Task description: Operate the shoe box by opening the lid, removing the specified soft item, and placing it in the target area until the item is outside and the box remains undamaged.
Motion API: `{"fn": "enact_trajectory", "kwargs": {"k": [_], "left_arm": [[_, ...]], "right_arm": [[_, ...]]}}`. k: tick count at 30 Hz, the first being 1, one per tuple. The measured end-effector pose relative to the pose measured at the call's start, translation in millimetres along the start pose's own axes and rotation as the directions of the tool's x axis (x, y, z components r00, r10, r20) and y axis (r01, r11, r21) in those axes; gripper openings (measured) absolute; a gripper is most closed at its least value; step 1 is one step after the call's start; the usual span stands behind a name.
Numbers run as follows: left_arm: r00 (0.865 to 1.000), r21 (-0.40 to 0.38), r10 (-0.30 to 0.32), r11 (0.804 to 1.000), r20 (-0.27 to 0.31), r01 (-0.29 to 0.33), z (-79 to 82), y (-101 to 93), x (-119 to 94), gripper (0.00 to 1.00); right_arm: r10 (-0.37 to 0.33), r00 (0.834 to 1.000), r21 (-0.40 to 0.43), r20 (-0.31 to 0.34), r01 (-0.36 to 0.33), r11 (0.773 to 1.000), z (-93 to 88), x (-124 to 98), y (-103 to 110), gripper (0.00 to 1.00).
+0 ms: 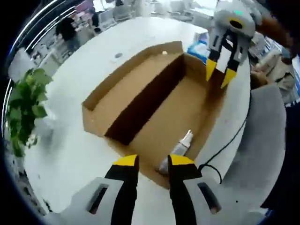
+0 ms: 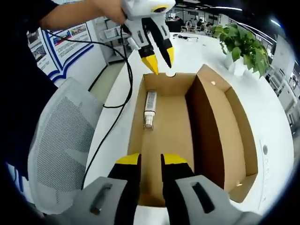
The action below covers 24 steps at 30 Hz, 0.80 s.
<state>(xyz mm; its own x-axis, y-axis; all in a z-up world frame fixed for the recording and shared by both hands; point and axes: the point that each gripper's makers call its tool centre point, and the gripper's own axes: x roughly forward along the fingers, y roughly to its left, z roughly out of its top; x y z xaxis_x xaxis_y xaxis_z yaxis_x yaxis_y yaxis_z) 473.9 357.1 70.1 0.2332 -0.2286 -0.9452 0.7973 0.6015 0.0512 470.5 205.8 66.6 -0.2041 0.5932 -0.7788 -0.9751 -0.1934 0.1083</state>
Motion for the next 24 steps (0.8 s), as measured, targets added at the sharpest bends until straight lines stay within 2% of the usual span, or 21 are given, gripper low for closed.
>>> {"fn": "enact_trajectory", "kwargs": {"k": [1,2,6,7,8,12,13,16,17,21,22,23,24], "left_arm": [[0.999,0.032,-0.027,0.999,-0.024,0.028,-2.0,-5.5,3.5,0.25],[0.996,0.108,-0.088,0.990,-0.031,0.091,-1.7,-14.8,10.2,0.25],[0.981,0.173,-0.162,0.969,-0.108,0.179,-12.3,-20.1,25.3,0.23],[0.978,0.211,-0.159,0.960,-0.131,0.184,-15.6,-16.6,30.6,0.23],[0.970,0.232,-0.197,0.946,-0.142,0.226,-17.3,-20.6,33.9,0.23],[0.959,0.264,-0.230,0.927,-0.165,0.268,-19.0,-20.3,42.4,0.24],[0.956,0.300,-0.230,0.913,-0.181,0.276,-20.9,-17.8,45.9,0.24],[0.947,0.308,-0.240,0.903,-0.213,0.299,-25.3,-16.1,53.2,0.24],[0.939,0.322,-0.266,0.888,-0.221,0.327,-26.2,-20.3,55.5,0.24],[0.927,0.343,-0.283,0.869,-0.245,0.356,-28.5,-22.7,65.6,0.24],[0.923,0.348,-0.290,0.863,-0.253,0.366,-29.4,-24.0,67.2,0.24],[0.912,0.347,-0.321,0.850,-0.256,0.397,-29.1,-30.7,67.3,0.24],[0.911,0.347,-0.322,0.849,-0.259,0.399,-29.1,-30.9,68.8,0.24]], "right_arm": [[0.003,1.000,0.005,0.006,-0.003,1.000,0.7,0.3,0.1,0.15],[0.005,1.000,0.010,0.010,-0.005,1.000,1.1,0.5,0.2,0.15],[0.011,1.000,0.026,0.019,-0.011,1.000,-0.4,1.5,-1.9,0.15],[0.011,1.000,0.029,0.020,-0.011,1.000,-1.1,1.5,-2.3,0.15],[0.011,1.000,0.031,0.023,-0.012,0.999,-1.5,1.5,-2.7,0.15],[0.013,1.000,0.051,0.026,-0.015,0.999,-5.3,1.8,-3.9,0.15],[0.015,1.000,0.055,0.027,-0.016,0.998,-6.3,2.0,-3.6,0.15],[0.015,1.000,0.067,0.026,-0.017,0.998,-9.3,3.0,-4.6,0.14],[0.015,0.999,0.073,0.028,-0.017,0.997,-10.0,3.4,-5.0,0.15],[0.015,0.999,0.093,0.034,-0.018,0.995,-10.8,4.9,-6.0,0.15],[0.016,0.999,0.094,0.033,-0.019,0.995,-11.0,5.5,-5.9,0.15],[0.016,0.999,0.094,0.032,-0.019,0.995,-11.2,6.4,-6.3,0.15],[0.017,0.999,0.096,0.031,-0.020,0.995,-11.3,7.1,-6.6,0.15]]}}
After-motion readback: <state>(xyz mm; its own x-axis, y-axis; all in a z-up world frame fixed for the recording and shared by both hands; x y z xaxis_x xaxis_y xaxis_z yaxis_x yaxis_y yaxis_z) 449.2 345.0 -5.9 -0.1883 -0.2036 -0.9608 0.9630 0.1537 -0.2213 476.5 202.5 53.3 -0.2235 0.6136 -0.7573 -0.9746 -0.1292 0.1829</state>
